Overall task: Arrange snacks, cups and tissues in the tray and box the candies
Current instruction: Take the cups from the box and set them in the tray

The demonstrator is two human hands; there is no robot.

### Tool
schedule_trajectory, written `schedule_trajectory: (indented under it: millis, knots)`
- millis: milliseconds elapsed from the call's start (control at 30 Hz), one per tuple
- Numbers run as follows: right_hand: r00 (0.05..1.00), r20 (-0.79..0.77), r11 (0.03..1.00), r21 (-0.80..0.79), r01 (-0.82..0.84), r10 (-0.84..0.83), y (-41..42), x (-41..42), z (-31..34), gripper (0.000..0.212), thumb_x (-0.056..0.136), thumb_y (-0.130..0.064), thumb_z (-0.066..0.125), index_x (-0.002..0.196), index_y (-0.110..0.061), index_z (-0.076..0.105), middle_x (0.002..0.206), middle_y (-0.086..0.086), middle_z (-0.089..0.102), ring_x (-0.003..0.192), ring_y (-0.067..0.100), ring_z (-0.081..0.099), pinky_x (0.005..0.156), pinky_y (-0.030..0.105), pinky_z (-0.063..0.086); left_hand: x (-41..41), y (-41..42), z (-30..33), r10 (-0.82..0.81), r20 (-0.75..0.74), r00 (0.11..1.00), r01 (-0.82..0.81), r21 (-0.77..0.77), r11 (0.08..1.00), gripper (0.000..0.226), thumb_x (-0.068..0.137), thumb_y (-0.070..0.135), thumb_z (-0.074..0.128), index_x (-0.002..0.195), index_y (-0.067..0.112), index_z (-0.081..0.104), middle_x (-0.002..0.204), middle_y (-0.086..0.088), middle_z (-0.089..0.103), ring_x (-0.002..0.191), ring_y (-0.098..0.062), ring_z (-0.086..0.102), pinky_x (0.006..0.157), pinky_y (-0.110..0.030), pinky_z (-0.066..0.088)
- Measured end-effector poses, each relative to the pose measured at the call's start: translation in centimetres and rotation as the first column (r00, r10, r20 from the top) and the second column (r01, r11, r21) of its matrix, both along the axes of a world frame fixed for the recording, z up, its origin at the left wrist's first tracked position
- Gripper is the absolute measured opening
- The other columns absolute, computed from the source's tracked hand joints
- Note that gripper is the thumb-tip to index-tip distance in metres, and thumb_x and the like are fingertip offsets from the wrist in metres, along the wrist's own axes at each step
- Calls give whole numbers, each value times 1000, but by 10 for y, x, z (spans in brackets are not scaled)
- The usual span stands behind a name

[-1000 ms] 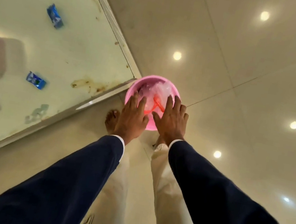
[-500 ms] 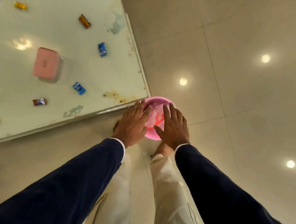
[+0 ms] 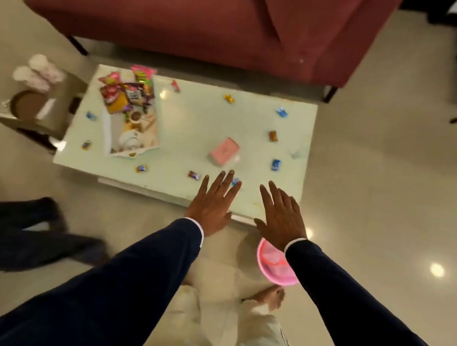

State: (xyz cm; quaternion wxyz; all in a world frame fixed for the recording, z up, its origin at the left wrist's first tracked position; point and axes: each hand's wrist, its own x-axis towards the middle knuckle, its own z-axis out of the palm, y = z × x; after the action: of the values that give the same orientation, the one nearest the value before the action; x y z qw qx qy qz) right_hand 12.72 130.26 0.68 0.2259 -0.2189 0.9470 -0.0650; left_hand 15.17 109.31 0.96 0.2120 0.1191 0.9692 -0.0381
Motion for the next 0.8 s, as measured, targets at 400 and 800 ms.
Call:
schedule_trajectory:
  millis: [400,800]
  knots:
    - [986,-130,995,4,-101,101,-270,-63,61,82,96,-51,52,159,-19,11,168,7,8,151,29,21,122,49,22,-16,-268,39,225,-123,967,-221,44,974,78,105,43,40,163,18,-5,170,-13,-17,158,-32,-11,126,-58,3]
    - [993,-90,996,-31,-83,80,-433,-160,41,75,96,-49,53,157,-20,20,166,7,16,149,30,27,119,47,29,-82,-446,23,345,-49,937,-342,71,937,73,105,46,41,163,19,6,172,-10,-9,158,-35,-5,125,-58,7]
